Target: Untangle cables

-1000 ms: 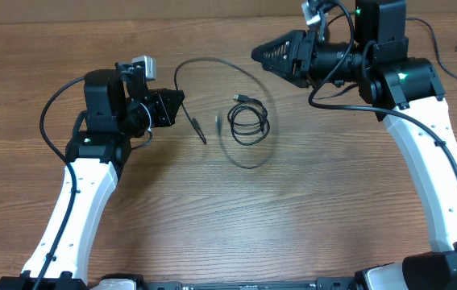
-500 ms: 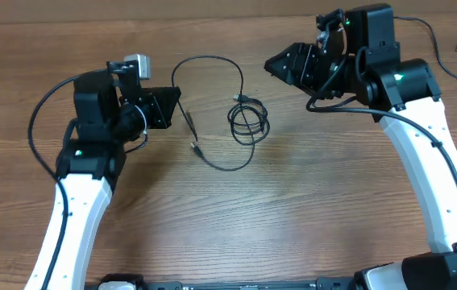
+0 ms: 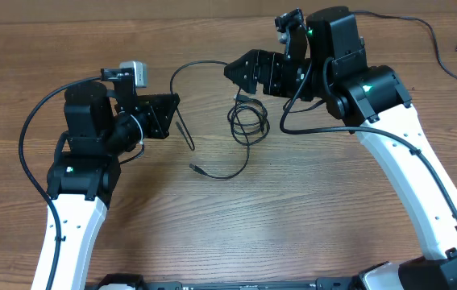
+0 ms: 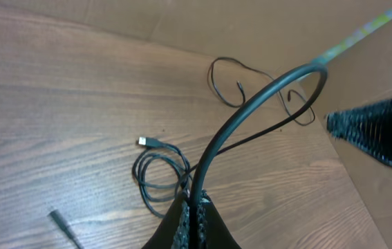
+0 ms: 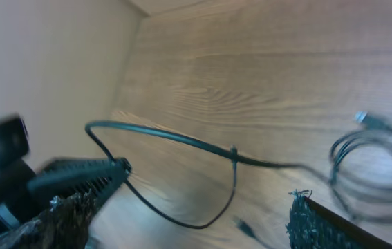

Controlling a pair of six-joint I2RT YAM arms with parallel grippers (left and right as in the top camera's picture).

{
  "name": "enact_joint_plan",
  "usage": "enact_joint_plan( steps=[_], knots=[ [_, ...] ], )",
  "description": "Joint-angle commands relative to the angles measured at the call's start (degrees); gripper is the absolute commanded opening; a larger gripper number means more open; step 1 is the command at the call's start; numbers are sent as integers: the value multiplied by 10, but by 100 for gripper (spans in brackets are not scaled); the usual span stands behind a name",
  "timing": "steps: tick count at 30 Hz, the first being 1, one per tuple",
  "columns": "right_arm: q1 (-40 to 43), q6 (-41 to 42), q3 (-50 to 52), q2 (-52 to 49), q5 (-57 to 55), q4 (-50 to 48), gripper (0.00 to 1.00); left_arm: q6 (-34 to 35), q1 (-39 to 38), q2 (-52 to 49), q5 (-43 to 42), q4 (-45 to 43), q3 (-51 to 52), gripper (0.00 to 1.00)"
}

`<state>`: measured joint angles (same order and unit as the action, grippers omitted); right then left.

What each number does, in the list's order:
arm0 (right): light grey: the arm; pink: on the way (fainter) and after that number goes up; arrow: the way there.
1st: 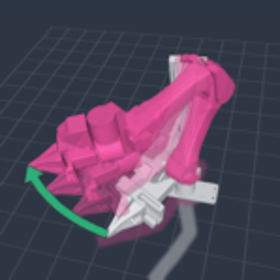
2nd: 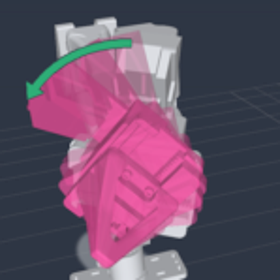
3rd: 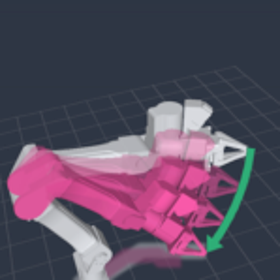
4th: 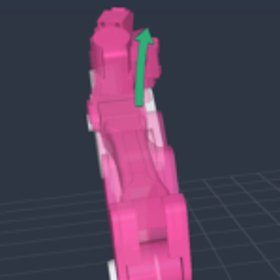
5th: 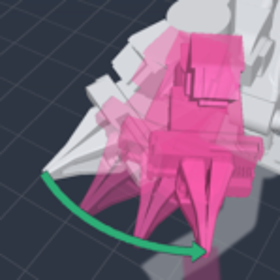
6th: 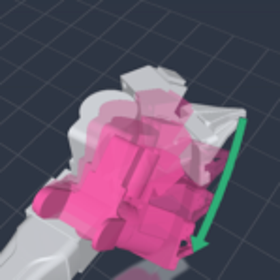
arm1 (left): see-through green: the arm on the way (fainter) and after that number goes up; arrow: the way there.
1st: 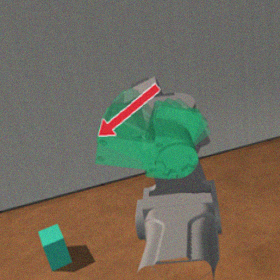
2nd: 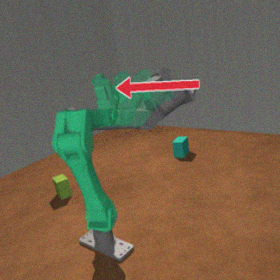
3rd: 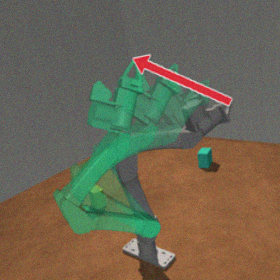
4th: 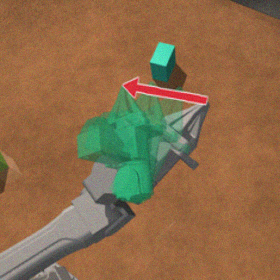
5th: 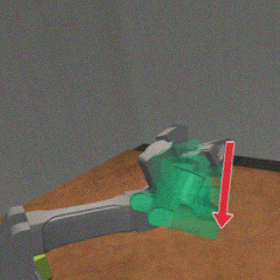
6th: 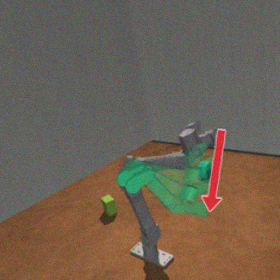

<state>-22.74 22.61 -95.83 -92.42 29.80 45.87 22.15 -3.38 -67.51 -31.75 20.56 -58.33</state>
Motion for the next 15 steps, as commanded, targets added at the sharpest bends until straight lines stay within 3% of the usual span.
enact_joint_plan(
  steps=[1, 5, 11, 15],
  knots=[
    [-5, -186, -9, 6, -30, 12, 91, 11, -2, 13, -13, 7, -11, 4],
    [-5, -339, -9, -10, -45, 38, 97, 54, -2, 13, -14, 31, -11, 4],
    [-8, -439, -9, -45, -47, 35, 99, 81, -2, 13, -73, 43, -11, 4],
    [-15, -457, -9, -70, -50, 18, 99, 81, -2, 13, -94, 49, -11, 4]
  ],
)
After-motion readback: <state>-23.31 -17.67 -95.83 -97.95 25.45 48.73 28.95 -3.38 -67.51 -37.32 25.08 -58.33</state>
